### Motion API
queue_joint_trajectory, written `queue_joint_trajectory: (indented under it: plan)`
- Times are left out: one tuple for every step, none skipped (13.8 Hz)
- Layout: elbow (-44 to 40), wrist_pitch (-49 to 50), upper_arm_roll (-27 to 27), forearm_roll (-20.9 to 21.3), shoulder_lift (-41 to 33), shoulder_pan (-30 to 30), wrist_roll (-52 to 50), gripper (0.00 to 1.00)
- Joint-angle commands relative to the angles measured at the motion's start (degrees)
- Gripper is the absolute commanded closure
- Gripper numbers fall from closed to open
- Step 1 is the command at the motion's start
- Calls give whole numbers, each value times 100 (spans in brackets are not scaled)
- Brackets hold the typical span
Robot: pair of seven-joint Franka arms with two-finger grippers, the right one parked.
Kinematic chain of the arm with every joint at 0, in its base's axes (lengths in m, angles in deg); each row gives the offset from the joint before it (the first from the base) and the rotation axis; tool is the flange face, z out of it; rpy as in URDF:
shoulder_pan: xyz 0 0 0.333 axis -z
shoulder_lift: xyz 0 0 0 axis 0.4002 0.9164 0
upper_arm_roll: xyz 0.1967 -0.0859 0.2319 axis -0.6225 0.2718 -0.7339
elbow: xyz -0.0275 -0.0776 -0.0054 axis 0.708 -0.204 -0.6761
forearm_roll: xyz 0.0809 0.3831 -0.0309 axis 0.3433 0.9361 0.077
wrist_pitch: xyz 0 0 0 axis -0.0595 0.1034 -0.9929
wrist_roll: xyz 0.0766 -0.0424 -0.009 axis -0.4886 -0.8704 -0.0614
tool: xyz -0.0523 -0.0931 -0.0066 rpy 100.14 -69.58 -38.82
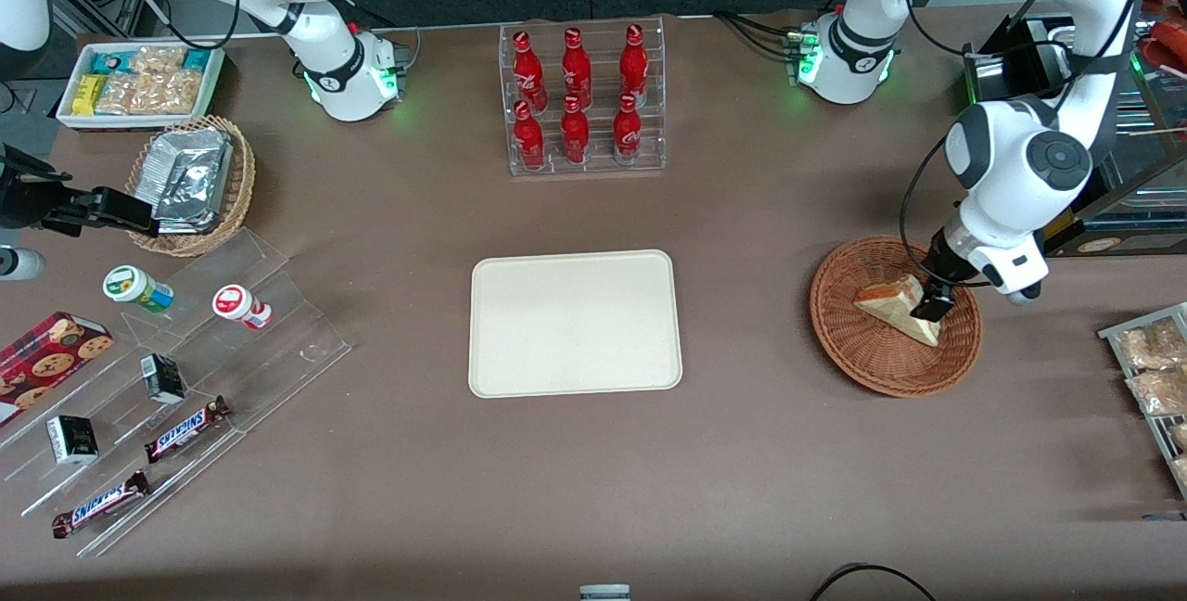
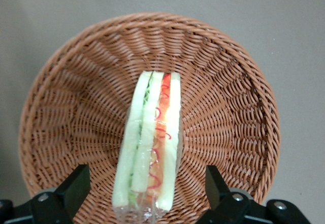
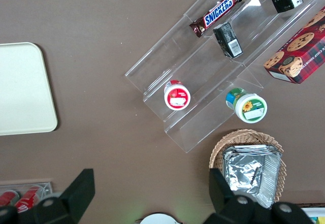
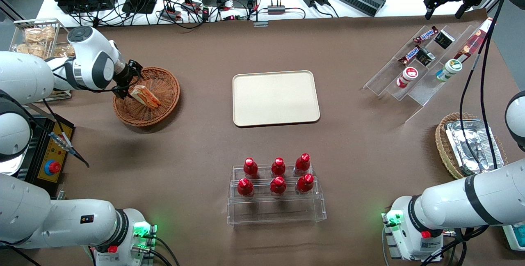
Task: Place sandwich from basket to tray
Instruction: 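Lower the open left gripper and close it on the sandwich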
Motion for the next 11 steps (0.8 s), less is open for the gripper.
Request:
queue_joint_trajectory:
  plan:
    - [-21, -156, 9, -29, 100, 81, -173, 0]
    - [-21, -164, 9, -29, 135, 81, -173, 0]
    - [-12, -190, 9, -29, 188, 142, -164, 0]
    - [-12, -191, 9, -11, 266, 169, -138, 0]
    - [-12, -191, 9, 15, 311, 178, -129, 0]
    - [-12, -191, 9, 33, 346, 178, -129, 1]
    - [-29, -182, 9, 33, 364, 178, -129, 19]
    - [-47, -147, 0, 33, 364, 178, -77, 57]
    - [-73, -121, 9, 33, 364, 178, -50, 85]
    - [-143, -59, 0, 50, 355, 178, -68, 100]
    - [-239, 159, 0, 85, 346, 178, -68, 100]
